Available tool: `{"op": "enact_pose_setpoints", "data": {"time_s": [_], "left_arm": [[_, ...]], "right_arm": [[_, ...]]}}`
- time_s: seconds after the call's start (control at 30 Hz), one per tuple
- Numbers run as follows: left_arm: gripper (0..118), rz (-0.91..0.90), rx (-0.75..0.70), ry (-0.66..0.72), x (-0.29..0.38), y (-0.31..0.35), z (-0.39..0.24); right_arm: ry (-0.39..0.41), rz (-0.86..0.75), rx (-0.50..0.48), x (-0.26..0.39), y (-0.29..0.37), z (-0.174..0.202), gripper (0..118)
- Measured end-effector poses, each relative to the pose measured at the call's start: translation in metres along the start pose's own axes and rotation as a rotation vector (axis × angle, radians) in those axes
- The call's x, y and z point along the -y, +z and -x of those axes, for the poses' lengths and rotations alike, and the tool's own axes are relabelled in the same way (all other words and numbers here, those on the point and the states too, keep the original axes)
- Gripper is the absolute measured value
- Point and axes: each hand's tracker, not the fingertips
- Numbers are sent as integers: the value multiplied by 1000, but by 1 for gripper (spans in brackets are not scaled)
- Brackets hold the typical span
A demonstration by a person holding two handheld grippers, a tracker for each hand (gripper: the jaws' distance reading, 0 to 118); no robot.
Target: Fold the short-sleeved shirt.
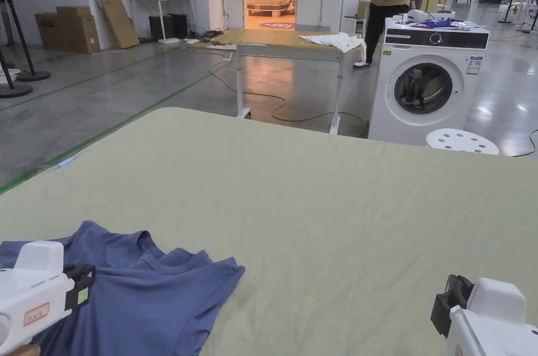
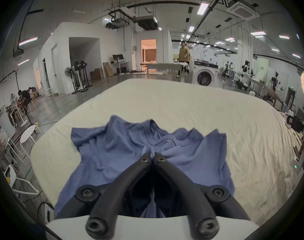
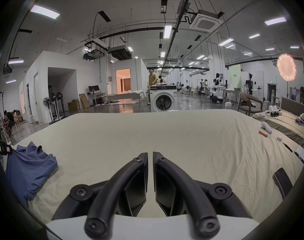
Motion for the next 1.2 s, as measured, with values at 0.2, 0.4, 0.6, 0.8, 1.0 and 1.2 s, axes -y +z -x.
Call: {"op": "enact_pose_setpoints", "data": {"time_s": [0.2,0.4,0.6,0.8,1.0,1.2], "left_arm": [[0,-62,3,19,-18,17,4],[0,-151,-10,52,-37,36,7],[0,-250,4,37,-84,61,3],[0,-342,60,-37,-142,84,-27],[0,-430,193,-106,-186,100,-82],[0,-472,401,-166,-207,106,-170]], "right_arm": [[-6,-5,-6,-2,0,2,5],[-1,-11,-11,-3,2,2,5],[-4,-24,-5,-9,4,-4,5],[-12,-41,5,-14,8,-13,5],[-22,-55,24,-18,14,-27,5],[-32,-71,59,-24,28,-51,5]]}}
